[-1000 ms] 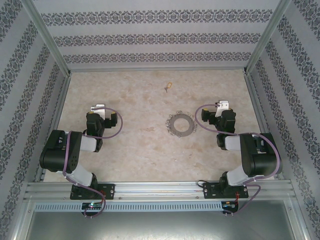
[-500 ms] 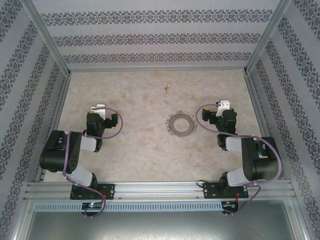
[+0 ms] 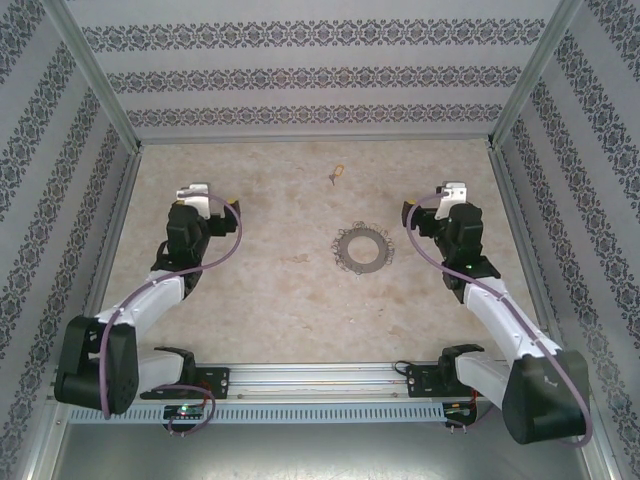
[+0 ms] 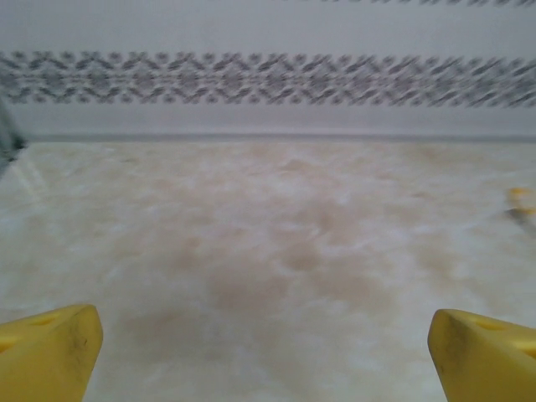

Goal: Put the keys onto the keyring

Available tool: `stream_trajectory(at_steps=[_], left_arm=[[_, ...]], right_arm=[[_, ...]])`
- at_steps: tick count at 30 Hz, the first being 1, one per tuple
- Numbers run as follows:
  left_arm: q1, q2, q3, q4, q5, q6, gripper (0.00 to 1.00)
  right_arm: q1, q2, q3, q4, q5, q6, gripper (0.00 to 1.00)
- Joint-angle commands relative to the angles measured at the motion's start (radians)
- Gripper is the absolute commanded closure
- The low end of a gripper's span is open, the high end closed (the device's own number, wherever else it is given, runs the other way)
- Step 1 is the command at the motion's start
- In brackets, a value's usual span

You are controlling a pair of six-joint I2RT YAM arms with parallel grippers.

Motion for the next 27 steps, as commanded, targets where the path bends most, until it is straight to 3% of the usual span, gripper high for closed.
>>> stream_trajectory(at_steps=[1,4,7,10,17,21,27], left_arm=[[-0.048,-0.051,0.061,-0.28,0.095,-0.172,0.0],[-0.079,-0.052,0.109,-0.379,0.271,-0.253,0.0],[-0.177,0.009,0.214,-0.514,0.386,-0.226,0.0],[-0.298,0.102,0.334,-0.636,0.38,-0.191,0.0],[-0.432,0.351,0.552,-0.753,0.389,-0.103,0.01],[-0.456,0.502,0.675,-0.804,0.403,-0.061,0.1],[-0.495,0.697,0.853,-0.886,0.388,0.013,0.27]], right_arm=[[0.026,-0.037,0.035,-0.231,-0.069,0.067,0.02],[0.036,-0.045,0.052,-0.304,-0.152,0.081,0.02],[0.057,-0.03,0.055,-0.338,-0.218,0.093,0.02],[0.062,0.014,0.073,-0.353,-0.28,0.095,0.02],[0.055,0.033,0.064,-0.341,-0.346,0.12,0.02],[0.002,0.038,0.007,-0.271,-0.432,0.167,0.02],[-0.021,0.041,0.003,-0.284,-0.462,0.155,0.02]])
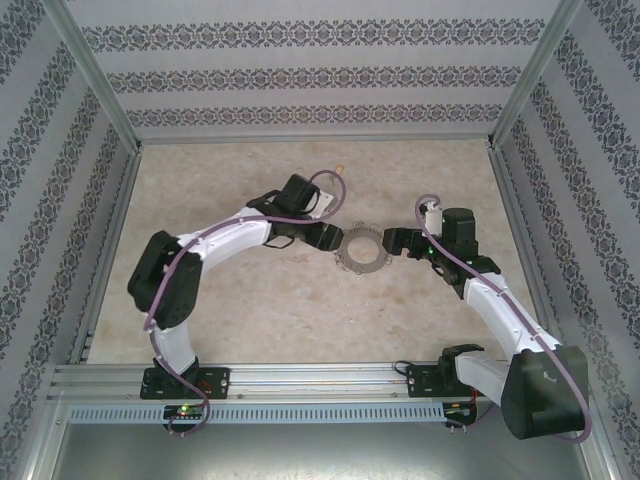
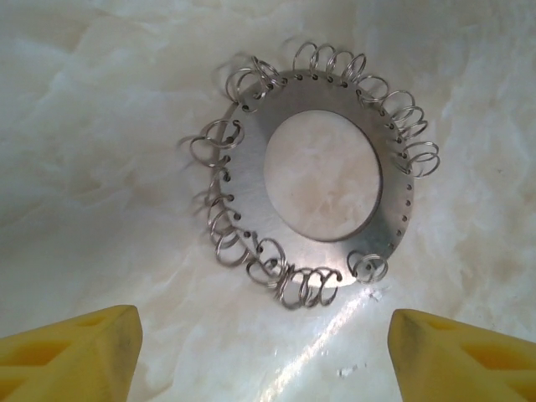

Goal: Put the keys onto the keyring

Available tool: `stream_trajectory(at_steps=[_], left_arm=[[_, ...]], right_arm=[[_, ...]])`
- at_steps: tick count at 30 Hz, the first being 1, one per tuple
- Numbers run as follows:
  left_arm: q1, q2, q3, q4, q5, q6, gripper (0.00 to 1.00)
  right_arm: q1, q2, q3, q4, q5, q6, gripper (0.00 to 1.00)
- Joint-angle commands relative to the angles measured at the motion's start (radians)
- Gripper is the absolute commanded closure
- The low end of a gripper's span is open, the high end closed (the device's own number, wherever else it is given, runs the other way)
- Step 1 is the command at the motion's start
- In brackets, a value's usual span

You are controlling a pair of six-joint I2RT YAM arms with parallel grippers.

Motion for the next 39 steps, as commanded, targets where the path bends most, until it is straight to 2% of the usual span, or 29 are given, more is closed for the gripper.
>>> stream_trajectory(at_steps=[1,9,15,39], left_arm=[[-0.021,0.068,0.086,-0.099,-0.002,0.072,0.29],[-0.023,0.249,0.297,-0.22,-0.039,0.166,0.46],[-0.023,0.315,0.369,-0.266,-0.065,0.218,0.52],[-0.024,0.432,0.46,-0.281,-0.079,0.27,0.71]], right_arm=[[-0.008,-0.001,-0.009,0.02,-0.055,0.013,0.02],[-0.008,0.015,0.008,0.011,-0.039,-0.003,0.02],[-0.011,0.025,0.017,0.019,-0.048,-0.004,0.02],[-0.025,-0.048,0.016,-0.002,-0.027,-0.016,0.02]])
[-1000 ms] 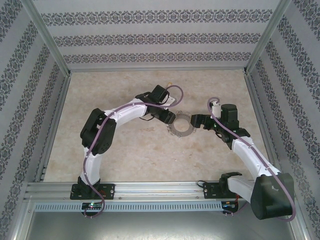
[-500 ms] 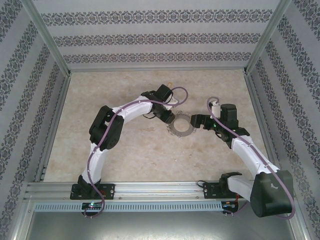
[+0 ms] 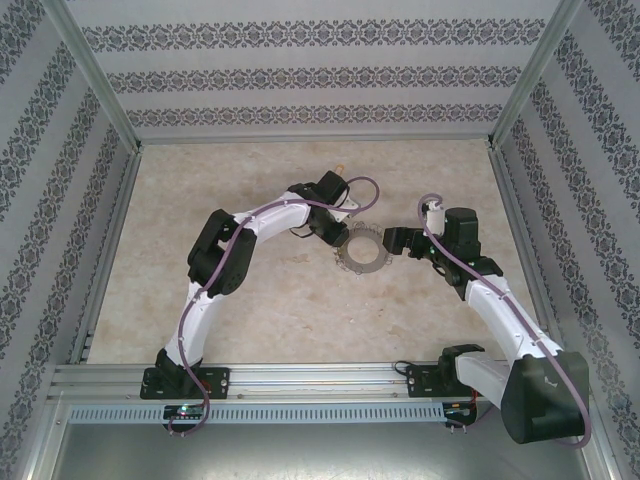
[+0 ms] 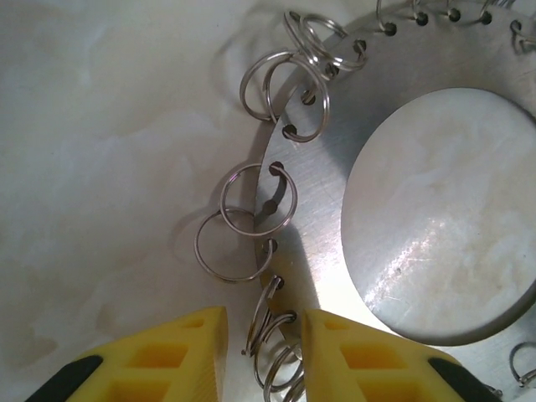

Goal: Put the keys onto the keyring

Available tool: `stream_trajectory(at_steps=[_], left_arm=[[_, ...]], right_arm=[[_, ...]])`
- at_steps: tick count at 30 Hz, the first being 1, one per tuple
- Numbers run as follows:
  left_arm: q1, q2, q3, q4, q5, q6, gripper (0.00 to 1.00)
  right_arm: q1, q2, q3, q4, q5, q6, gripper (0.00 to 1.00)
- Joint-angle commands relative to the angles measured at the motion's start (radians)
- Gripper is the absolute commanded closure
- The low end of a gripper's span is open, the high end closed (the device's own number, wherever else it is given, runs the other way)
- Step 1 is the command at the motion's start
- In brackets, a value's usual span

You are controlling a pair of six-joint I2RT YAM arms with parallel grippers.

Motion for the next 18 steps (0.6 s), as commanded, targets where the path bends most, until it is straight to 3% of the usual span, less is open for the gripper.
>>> stream_trajectory(at_steps=[1,9,18], left_arm=[[-0.009,0.013,0.026,-0.036,-0.012,0.032,0.72],[-0.009,0.014,0.029,-0.033,0.003,0.036,0.79],[-0.009,0.009,0.037,-0.025,0.023,0.035,0.78]], right_arm=[[-0.013,-0.022,0.013,-0.005,0.001,-0.016,0.02],[-0.018,-0.037,0.01,-0.013,0.008,-0.024,0.02],[-0.018,-0.029,0.007,-0.005,0.0,-0.023,0.02]])
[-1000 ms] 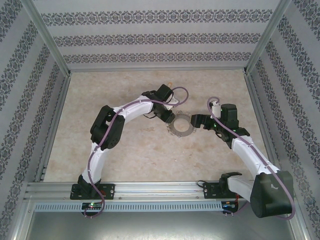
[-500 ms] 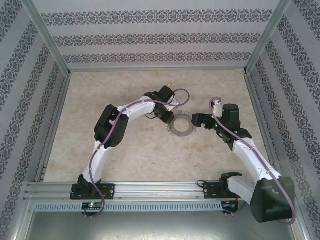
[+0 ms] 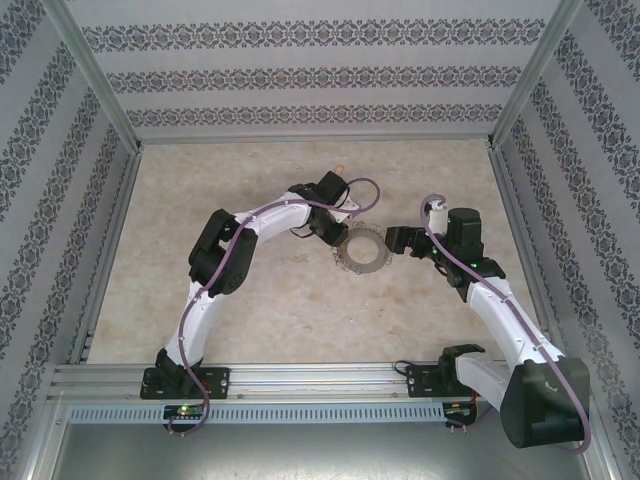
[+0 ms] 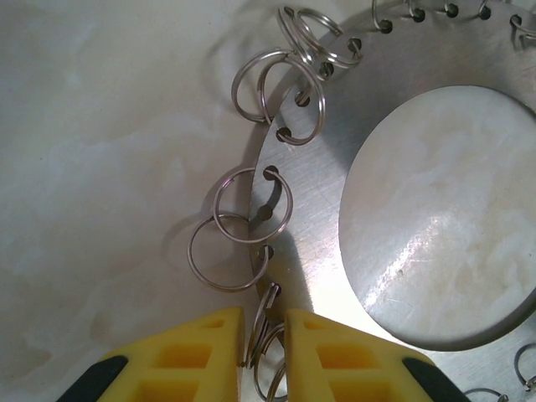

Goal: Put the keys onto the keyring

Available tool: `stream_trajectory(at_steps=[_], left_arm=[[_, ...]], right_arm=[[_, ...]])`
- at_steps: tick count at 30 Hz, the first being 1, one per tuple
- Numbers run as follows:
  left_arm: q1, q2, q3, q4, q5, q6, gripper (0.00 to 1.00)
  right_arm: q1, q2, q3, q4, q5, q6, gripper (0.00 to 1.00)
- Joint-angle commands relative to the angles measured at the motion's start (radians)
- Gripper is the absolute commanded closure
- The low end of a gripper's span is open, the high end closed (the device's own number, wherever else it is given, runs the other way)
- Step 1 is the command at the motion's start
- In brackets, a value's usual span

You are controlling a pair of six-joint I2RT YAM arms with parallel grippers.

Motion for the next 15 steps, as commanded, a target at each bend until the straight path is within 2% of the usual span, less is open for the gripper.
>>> stream_trajectory(at_steps=[1,6,15], left_arm=[[-0.009,0.005,0.035,-0.026,0.016,0.019,0.78],[-0.009,0.015,0.044,-0.025,0.015,0.019,0.75],[-0.009,0.018,0.05,-0.044,0.015,0.031,0.79]], right_arm=[[-0.005,-0.006,0.006,0.0,-0.002,-0.017,0.02],[-0.006,-0.011,0.007,-0.004,-0.002,-0.02,0.02],[-0.011,-0.016,0.006,-0.008,0.003,-0.027,0.02]])
